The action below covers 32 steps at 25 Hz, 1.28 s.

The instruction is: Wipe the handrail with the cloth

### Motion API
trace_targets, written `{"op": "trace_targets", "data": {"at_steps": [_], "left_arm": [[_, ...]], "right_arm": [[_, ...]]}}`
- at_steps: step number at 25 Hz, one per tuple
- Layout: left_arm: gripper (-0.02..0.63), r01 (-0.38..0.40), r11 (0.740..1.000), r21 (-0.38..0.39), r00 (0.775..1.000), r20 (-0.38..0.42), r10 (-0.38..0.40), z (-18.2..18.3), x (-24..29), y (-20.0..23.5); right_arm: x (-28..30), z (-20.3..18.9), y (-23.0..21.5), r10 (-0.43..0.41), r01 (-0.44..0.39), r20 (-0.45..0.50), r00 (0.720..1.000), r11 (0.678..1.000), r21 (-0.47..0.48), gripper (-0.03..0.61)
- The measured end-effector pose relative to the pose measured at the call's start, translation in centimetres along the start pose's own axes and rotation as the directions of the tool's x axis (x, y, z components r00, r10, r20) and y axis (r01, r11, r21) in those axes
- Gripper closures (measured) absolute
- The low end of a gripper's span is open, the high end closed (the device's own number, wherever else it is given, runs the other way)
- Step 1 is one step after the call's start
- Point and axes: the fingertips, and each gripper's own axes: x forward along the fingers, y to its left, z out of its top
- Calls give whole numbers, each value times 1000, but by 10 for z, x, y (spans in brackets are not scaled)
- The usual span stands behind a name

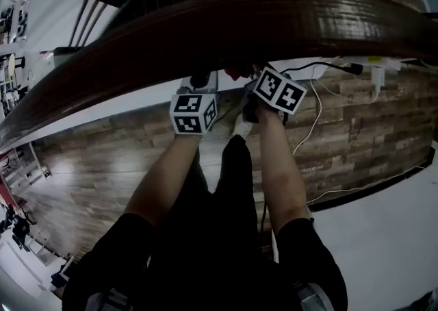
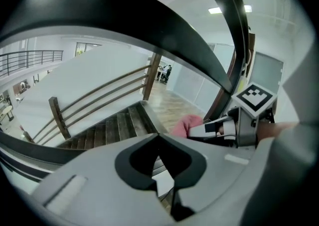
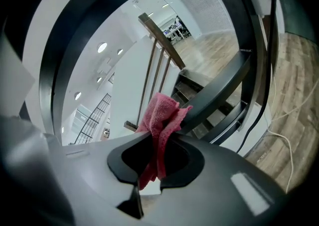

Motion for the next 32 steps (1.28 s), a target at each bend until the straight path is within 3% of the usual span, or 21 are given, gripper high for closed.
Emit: {"op": "trace_targets", "data": {"at_steps": [16, 25, 32], "left_arm": [[615, 86, 995, 53, 996, 2, -86, 16, 47, -78], [615, 113, 991, 71, 994, -8, -113, 21, 60, -95], [615, 144, 986, 90, 990, -22, -142, 18, 62, -108]], "right_arm": [[-32, 56, -68, -47, 43, 69, 997, 998, 52, 537], [-38, 66, -83, -66, 59, 90, 994, 995, 75, 537], [-41, 70, -87, -52, 34, 123, 991, 989, 144, 537]]}}
